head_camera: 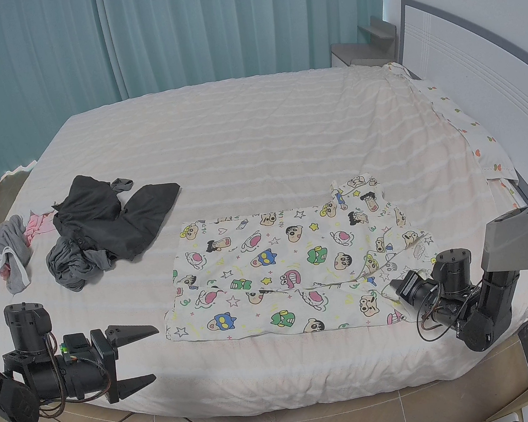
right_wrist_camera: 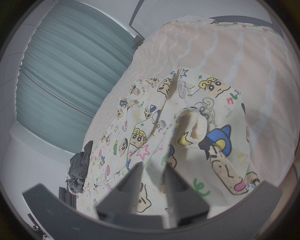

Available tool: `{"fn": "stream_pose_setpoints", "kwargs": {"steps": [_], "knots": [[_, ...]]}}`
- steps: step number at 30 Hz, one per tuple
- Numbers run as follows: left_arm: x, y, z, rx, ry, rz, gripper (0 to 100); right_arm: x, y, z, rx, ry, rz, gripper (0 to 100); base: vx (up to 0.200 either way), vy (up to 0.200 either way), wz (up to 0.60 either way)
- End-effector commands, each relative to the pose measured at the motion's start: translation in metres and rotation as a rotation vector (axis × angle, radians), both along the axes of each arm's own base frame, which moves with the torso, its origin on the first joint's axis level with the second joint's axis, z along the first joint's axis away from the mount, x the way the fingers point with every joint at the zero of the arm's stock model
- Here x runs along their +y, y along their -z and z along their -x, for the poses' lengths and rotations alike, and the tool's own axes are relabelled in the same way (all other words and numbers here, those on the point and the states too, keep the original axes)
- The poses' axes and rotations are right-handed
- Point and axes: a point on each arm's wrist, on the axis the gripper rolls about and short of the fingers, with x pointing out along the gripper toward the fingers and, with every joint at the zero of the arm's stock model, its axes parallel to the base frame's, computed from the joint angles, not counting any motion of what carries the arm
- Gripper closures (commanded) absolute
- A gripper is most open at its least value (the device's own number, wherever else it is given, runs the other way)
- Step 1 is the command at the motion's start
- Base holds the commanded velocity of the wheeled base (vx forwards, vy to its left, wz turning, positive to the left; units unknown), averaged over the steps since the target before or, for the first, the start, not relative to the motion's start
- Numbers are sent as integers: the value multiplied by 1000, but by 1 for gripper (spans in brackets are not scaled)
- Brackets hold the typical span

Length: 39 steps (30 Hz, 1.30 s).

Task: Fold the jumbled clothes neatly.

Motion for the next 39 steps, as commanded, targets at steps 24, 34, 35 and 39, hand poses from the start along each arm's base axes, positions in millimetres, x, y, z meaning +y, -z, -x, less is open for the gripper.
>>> {"fn": "stream_pose_setpoints", "kwargs": {"steps": [24,34,35,39], "knots": [[0,0,0,0,-1,-1,0,22,-86,23,-1,17,100,100,0,0,0],[0,0,0,0,-1,-1,0,39,-83,45,114,-43,209,100,0,0,0],[0,0,0,0,-1,-1,0,40,-80,45,122,-44,214,100,0,0,0],[0,0,0,0,-2,-2,0,41,-64,47,173,-54,240,100,0,0,0]]}}
